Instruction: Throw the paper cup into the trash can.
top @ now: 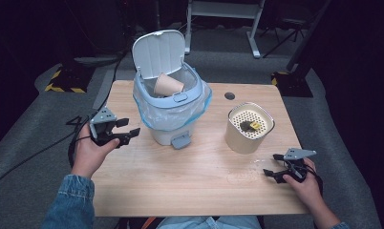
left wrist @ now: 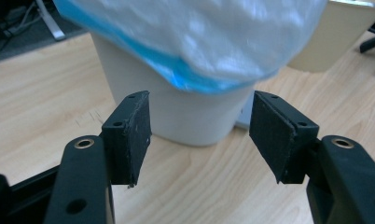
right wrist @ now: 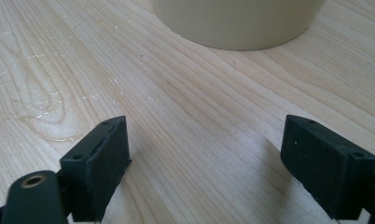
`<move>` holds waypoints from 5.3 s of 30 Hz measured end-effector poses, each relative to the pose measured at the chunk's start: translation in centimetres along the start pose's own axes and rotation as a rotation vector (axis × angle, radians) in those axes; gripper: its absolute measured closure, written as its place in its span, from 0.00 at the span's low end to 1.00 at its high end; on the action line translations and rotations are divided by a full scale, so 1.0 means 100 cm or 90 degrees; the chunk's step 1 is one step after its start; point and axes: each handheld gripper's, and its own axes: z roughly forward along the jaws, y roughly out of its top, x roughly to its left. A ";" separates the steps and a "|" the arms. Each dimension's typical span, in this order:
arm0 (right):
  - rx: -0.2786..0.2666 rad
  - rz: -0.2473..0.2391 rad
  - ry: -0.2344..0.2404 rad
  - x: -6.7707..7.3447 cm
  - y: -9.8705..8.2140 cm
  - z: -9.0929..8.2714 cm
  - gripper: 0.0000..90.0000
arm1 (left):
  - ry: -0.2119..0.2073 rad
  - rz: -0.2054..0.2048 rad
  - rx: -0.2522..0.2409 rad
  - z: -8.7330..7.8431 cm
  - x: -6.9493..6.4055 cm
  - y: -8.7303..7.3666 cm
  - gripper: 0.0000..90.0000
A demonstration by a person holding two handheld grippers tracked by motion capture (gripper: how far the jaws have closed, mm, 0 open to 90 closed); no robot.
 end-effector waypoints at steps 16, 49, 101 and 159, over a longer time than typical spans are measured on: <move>-0.001 0.000 -0.001 0.001 -0.001 -0.001 0.17 | 0.008 0.013 -0.065 -0.010 0.005 0.060 0.44; -0.001 0.001 -0.002 0.001 -0.001 -0.001 0.17 | 0.051 -0.011 -0.124 0.017 0.060 0.142 0.43; -0.001 0.004 -0.007 0.002 -0.001 -0.001 0.18 | -0.143 0.020 -0.068 0.052 -0.009 0.140 0.72; 0.000 0.007 -0.007 0.002 -0.001 -0.001 0.18 | -0.096 0.132 -0.057 0.002 -0.071 0.104 0.44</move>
